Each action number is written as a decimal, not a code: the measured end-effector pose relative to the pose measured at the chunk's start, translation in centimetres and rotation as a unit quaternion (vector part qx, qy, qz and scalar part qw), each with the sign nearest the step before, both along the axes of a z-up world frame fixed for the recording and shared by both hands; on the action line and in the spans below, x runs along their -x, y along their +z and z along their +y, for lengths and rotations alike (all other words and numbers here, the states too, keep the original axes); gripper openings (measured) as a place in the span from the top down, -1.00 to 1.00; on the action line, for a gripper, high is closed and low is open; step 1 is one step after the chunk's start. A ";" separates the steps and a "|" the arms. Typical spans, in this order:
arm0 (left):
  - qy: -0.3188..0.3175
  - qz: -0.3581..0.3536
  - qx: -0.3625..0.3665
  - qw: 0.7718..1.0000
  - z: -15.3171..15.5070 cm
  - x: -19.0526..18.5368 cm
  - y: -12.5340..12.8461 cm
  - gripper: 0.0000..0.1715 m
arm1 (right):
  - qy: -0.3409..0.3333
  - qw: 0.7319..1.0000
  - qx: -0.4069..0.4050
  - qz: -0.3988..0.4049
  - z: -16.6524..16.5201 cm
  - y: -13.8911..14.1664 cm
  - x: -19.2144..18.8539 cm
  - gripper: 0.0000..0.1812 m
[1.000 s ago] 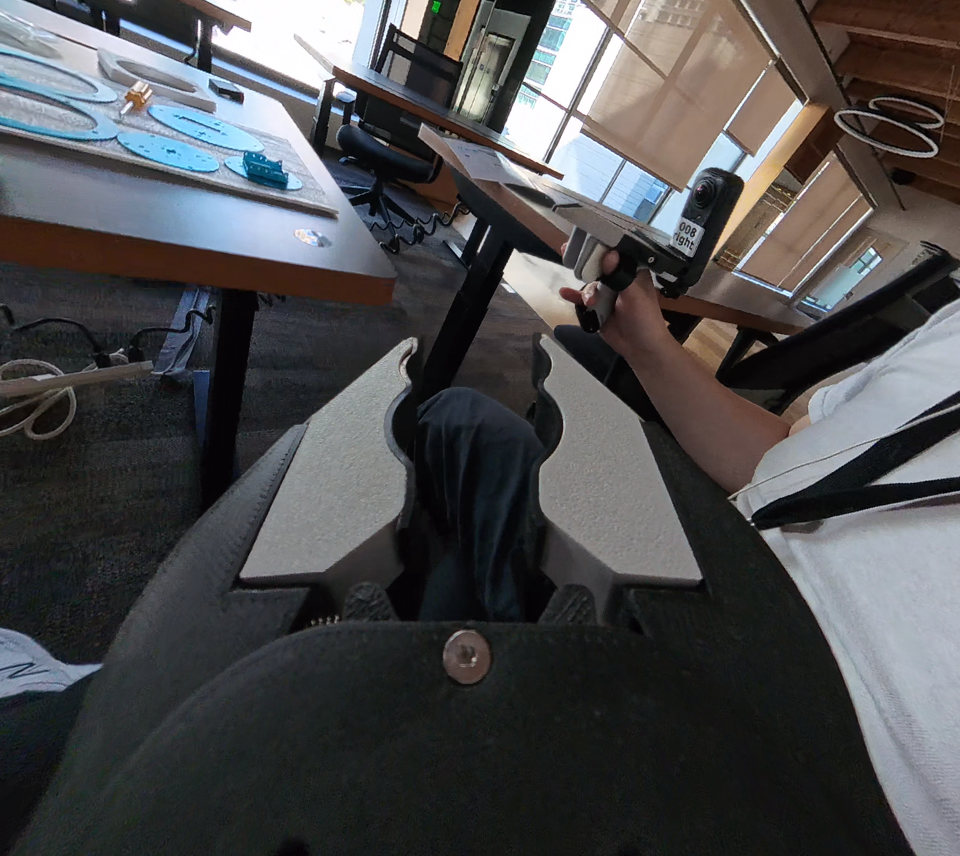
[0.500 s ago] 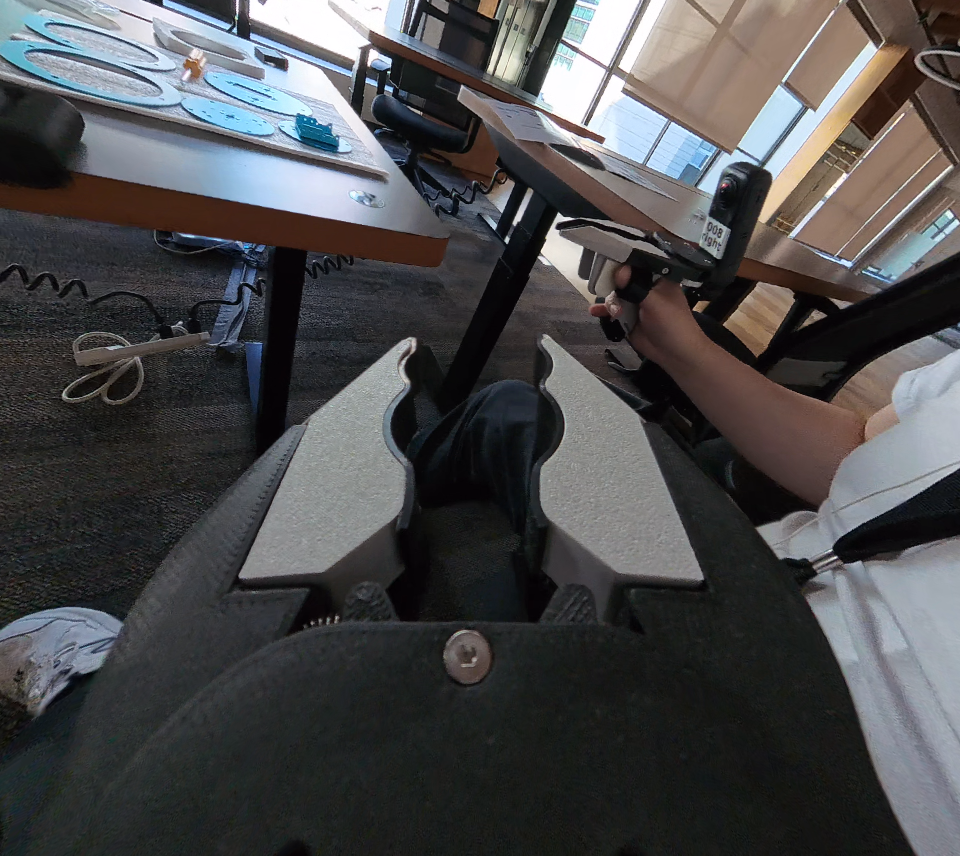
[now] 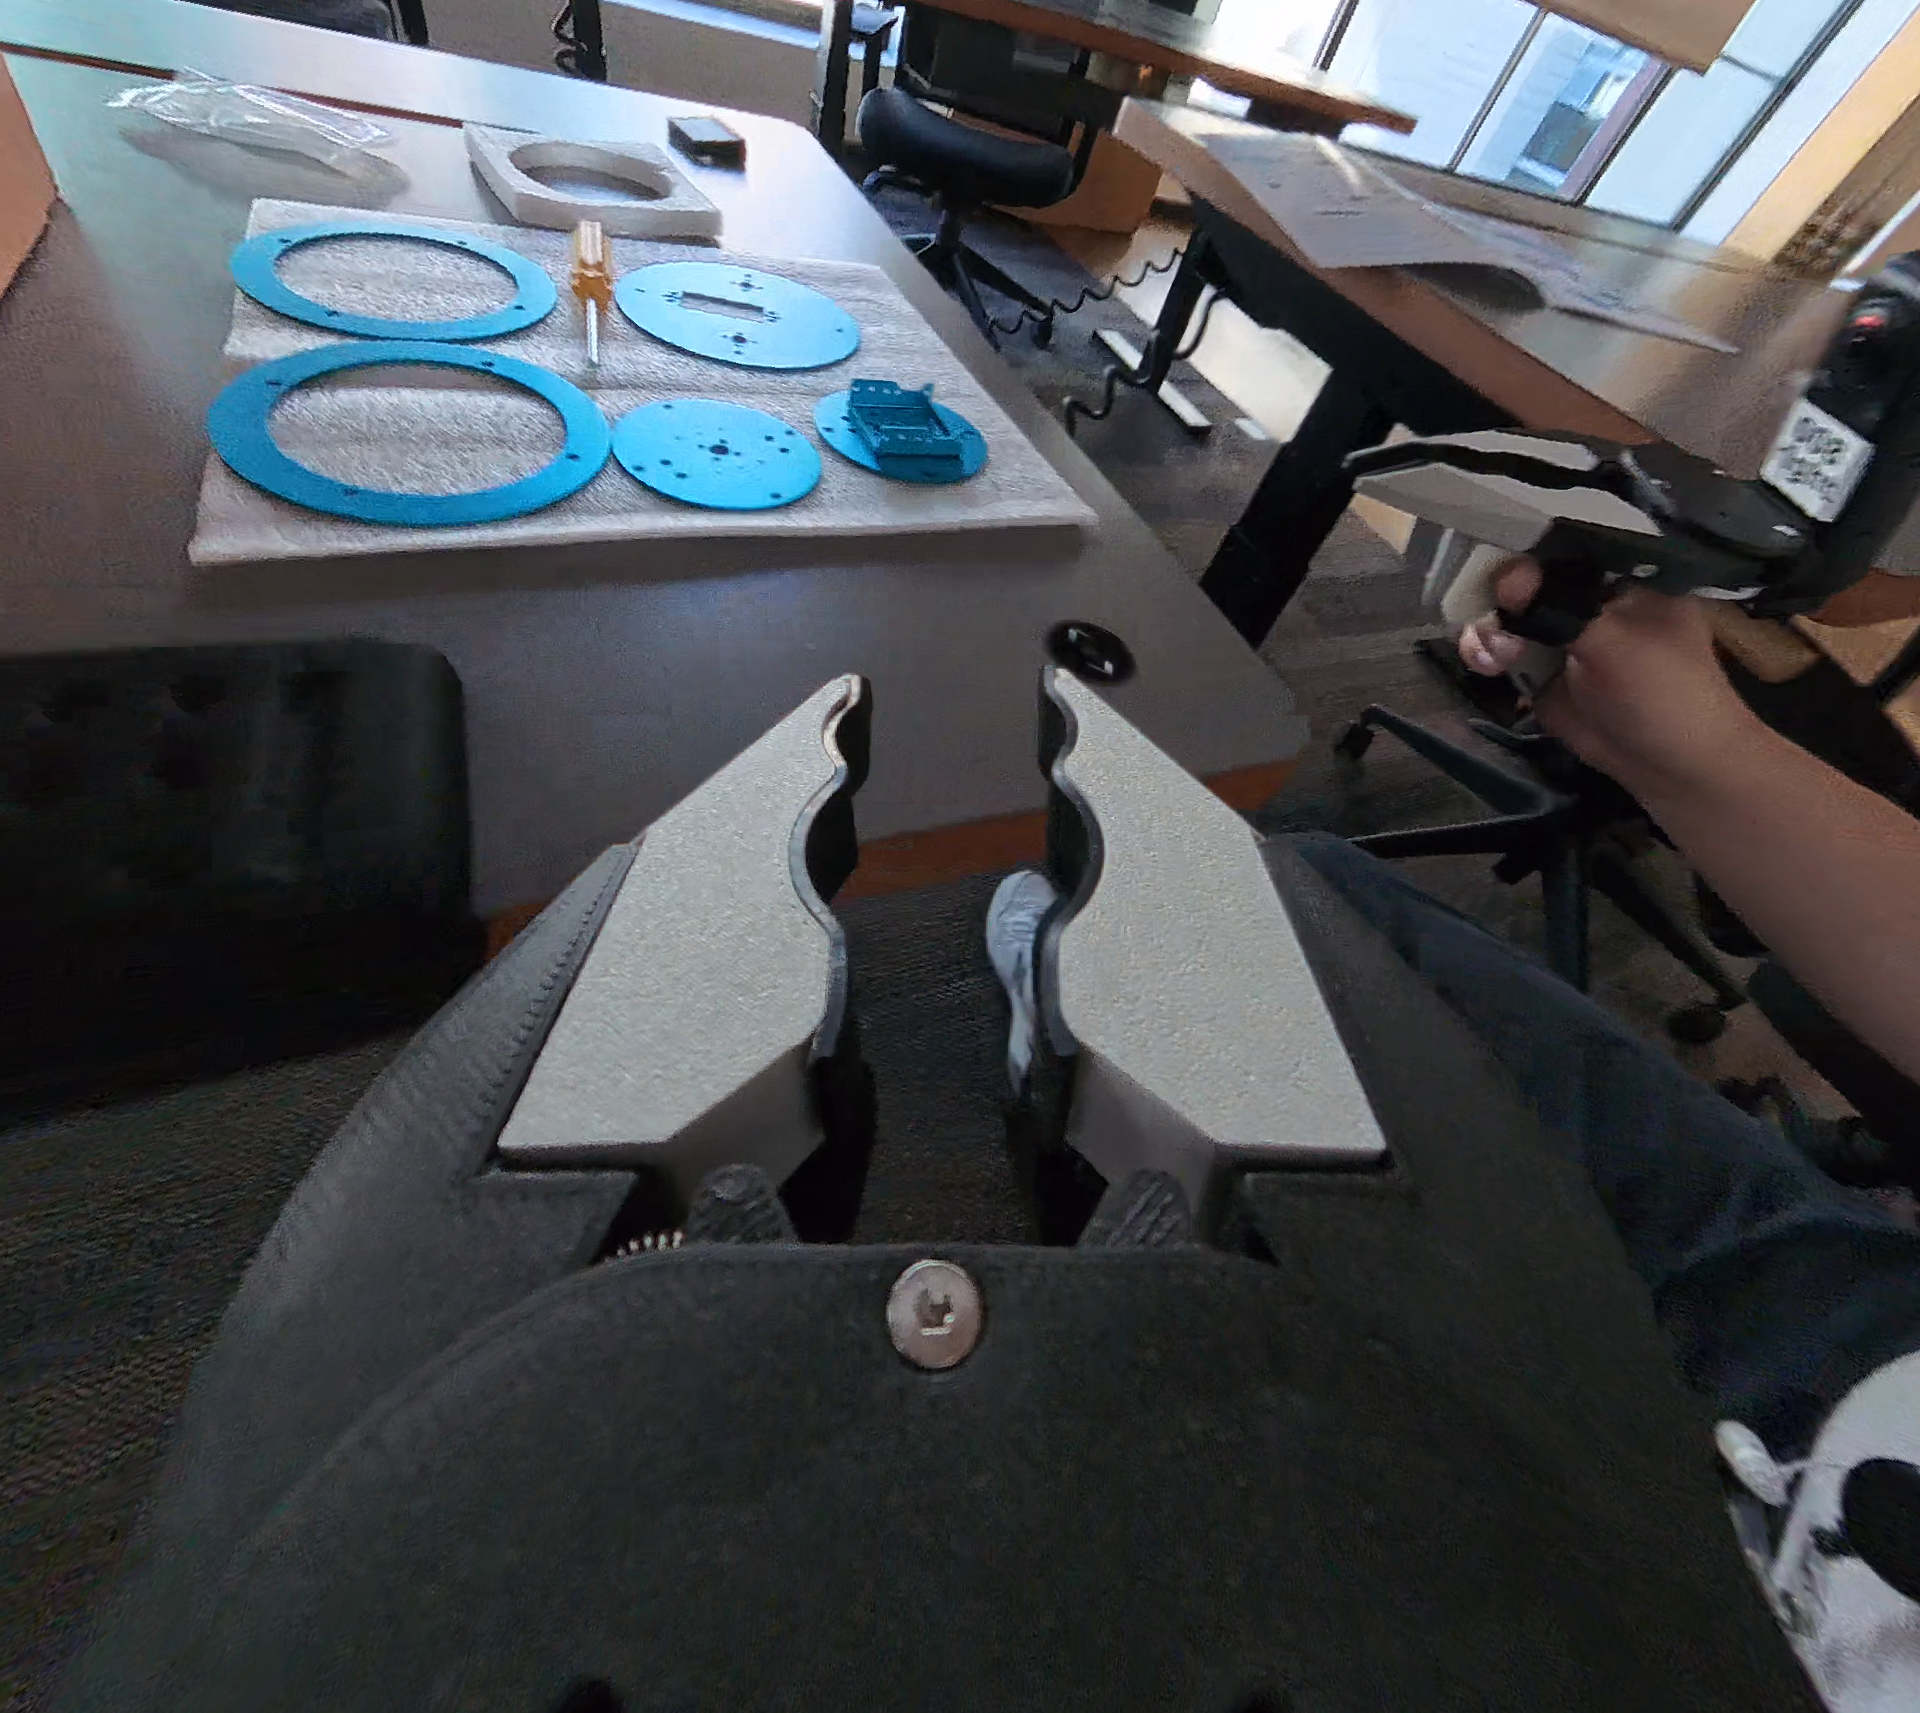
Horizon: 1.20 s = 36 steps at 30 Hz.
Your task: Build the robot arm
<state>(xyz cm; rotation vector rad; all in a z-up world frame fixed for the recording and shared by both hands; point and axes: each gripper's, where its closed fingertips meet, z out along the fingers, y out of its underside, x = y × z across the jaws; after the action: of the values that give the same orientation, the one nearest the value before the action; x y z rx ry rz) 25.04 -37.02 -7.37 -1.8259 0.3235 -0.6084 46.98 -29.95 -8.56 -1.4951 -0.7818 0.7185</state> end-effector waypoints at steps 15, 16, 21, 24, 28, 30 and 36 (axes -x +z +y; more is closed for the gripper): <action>-0.032 0.137 0.296 0.945 28.5 -0.2 -4.8 0.74 | 0.031 0.998 -0.012 -0.057 6.5 0.4 -1.1 0.88; -0.031 0.150 0.306 0.940 29.3 -0.3 -5.5 0.76 | 0.032 0.998 -0.011 -0.059 6.8 0.3 -1.4 0.88; -0.028 0.216 0.356 0.909 30.3 -0.2 -8.0 0.78 | 0.042 0.998 0.012 -0.055 7.4 -0.9 -2.9 0.87; -0.034 0.233 0.358 0.903 30.4 -0.2 -7.9 0.97 | 0.047 0.997 0.023 -0.053 7.4 -1.7 -3.5 0.87; -0.054 0.160 0.402 0.900 30.2 -1.4 -6.8 0.97 | 0.052 0.997 0.028 -0.048 7.2 -2.0 -3.9 0.88; -0.056 0.107 0.420 0.899 30.4 -1.8 -5.8 0.97 | 0.060 0.997 0.031 -0.045 6.8 -2.0 -3.9 0.88; -0.031 0.139 0.421 0.896 30.3 -0.8 -6.6 0.97 | 0.072 0.995 0.036 -0.052 5.3 -2.2 -4.0 0.87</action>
<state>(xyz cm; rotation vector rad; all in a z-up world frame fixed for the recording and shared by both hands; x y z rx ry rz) 25.83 -6.69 -13.92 -2.7646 0.3326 -0.5713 50.97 -24.63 -10.79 -1.5618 -0.9588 0.7880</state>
